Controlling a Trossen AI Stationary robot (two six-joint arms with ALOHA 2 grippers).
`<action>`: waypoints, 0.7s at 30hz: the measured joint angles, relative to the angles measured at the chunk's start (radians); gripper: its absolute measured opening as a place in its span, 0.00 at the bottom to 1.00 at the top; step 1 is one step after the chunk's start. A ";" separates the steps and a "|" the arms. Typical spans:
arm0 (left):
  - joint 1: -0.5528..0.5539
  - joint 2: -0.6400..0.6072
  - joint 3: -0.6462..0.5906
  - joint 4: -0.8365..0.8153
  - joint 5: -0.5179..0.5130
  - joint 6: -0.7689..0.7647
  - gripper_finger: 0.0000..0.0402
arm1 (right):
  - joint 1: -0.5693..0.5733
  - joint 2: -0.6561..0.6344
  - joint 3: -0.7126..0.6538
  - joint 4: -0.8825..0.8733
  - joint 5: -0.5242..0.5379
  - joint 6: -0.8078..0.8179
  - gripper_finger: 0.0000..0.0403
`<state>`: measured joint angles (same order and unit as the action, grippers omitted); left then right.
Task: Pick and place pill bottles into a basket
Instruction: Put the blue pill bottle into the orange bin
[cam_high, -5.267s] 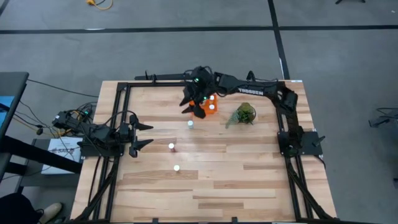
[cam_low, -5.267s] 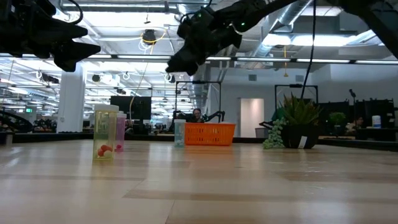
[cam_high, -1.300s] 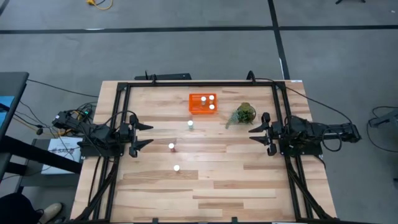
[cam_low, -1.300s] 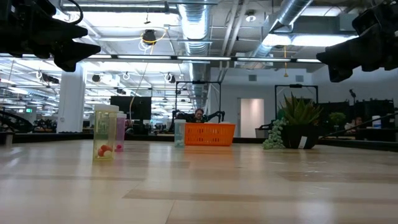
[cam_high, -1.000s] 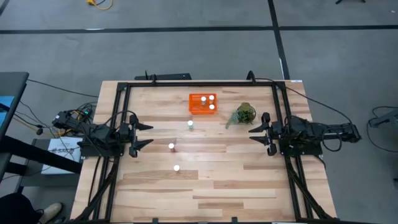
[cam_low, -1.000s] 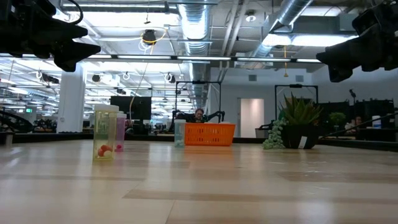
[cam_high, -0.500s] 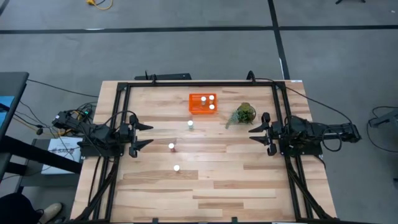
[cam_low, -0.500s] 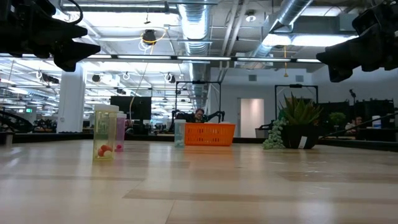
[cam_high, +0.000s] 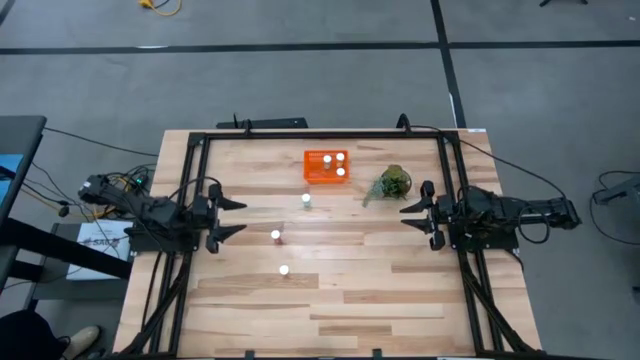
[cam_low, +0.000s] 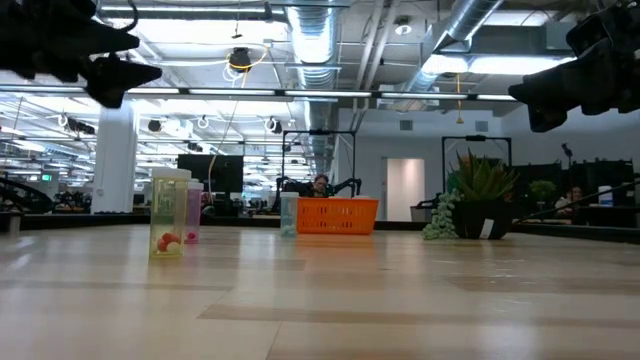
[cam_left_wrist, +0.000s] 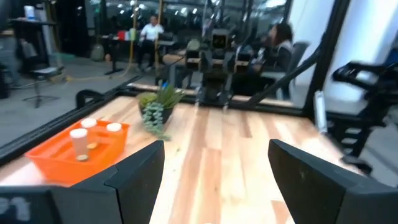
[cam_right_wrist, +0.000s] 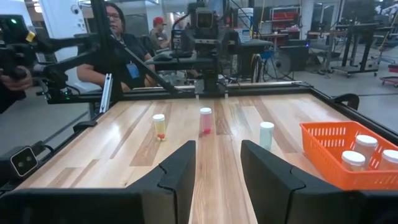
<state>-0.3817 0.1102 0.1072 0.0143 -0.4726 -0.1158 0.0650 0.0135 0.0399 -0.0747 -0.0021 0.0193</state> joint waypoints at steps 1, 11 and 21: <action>0.000 0.042 0.029 -0.012 -0.010 0.004 0.69 | 0.000 0.000 0.000 0.000 0.000 0.000 0.30; 0.113 0.636 0.280 -0.069 -0.114 0.033 0.69 | 0.000 0.000 0.000 0.000 0.000 0.000 0.30; 0.334 1.072 0.470 0.165 0.106 -0.020 0.69 | 0.000 0.000 0.000 0.000 0.000 0.000 0.30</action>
<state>-0.0478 1.1824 0.5775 0.1789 -0.3668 -0.1358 0.0650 0.0135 0.0399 -0.0750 -0.0021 0.0193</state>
